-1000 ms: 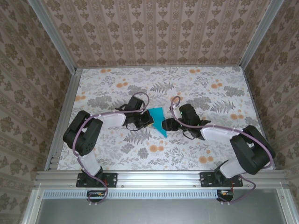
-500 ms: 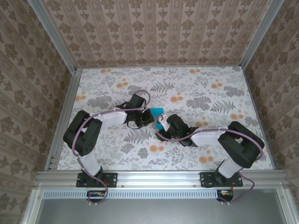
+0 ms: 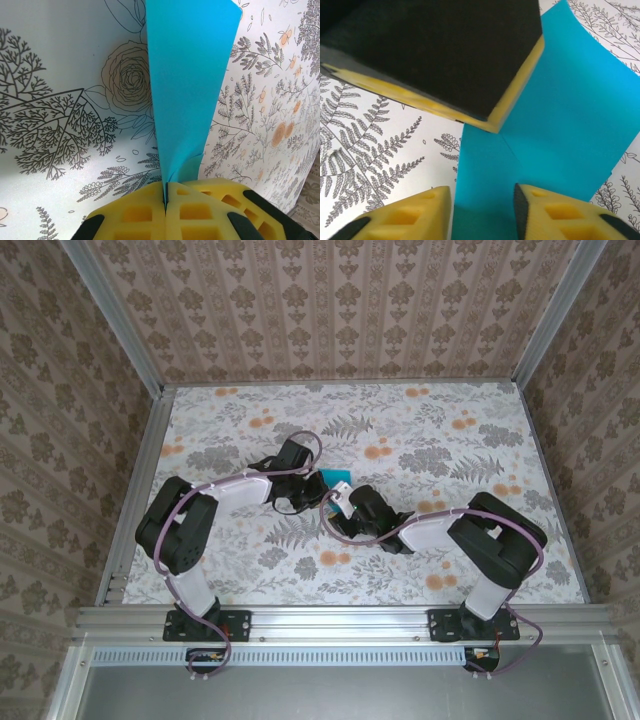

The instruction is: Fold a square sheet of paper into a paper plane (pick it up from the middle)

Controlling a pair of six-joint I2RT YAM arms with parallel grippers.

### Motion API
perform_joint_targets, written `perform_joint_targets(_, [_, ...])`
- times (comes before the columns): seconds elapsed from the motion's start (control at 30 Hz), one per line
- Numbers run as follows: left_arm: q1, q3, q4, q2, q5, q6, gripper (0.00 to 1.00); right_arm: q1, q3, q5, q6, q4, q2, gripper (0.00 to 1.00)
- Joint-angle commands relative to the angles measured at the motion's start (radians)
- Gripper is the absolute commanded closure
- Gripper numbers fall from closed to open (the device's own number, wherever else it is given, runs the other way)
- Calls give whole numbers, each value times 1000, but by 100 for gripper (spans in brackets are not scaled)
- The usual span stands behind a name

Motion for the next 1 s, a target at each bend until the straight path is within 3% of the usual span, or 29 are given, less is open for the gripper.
perform_joint_targets(0.0, [2,19,-29,-25,1,-7,94,1,25,30,-1,29,19,69])
perform_joint_targets(0.1, [11,15,-28,-35,4,-4,91,-4,27,12,30,13,20,79])
perform_joint_targets(0.23, [36,11,-25,-53,4,7,79,-22,22,-36,81,7,20,86])
perform_joint_targets(0.37, [74,4,-24,-70,7,26,65,-48,19,-123,147,10,22,89])
perform_joint_targets(0.7, [144,-68,61,-154,12,73,42,-193,-26,-421,467,168,47,93])
perform_joint_targets(0.97, [107,-67,141,-136,48,139,41,-251,-48,-508,684,270,111,93])
